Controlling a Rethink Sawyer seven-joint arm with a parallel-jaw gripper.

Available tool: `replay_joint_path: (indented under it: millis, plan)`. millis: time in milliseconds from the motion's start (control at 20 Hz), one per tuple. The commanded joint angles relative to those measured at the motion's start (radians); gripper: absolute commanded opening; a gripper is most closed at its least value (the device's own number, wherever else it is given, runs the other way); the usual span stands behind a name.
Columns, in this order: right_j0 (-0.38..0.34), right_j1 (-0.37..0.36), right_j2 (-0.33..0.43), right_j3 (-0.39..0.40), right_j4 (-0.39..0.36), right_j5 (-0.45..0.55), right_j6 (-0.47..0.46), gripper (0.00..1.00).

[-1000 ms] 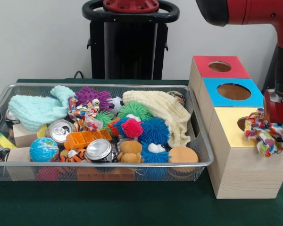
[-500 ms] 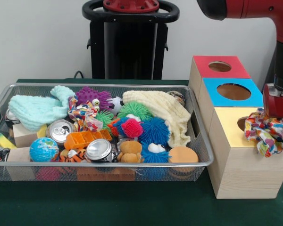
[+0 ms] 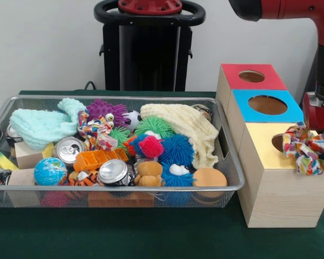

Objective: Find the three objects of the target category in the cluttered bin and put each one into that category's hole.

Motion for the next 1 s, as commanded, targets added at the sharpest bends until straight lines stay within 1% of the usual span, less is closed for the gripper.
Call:
replay_joint_path:
  millis: [50, 400, 1000]
  plan:
    - [-0.002, -0.001, 0.104, 0.200, 0.047, -0.097, 0.272, 0.00]
    - [0.000, -0.006, 0.113, 0.223, 0.065, -0.120, 0.265, 0.00]
    - [0.009, -0.013, 0.113, 0.244, 0.089, -0.132, 0.261, 0.00]
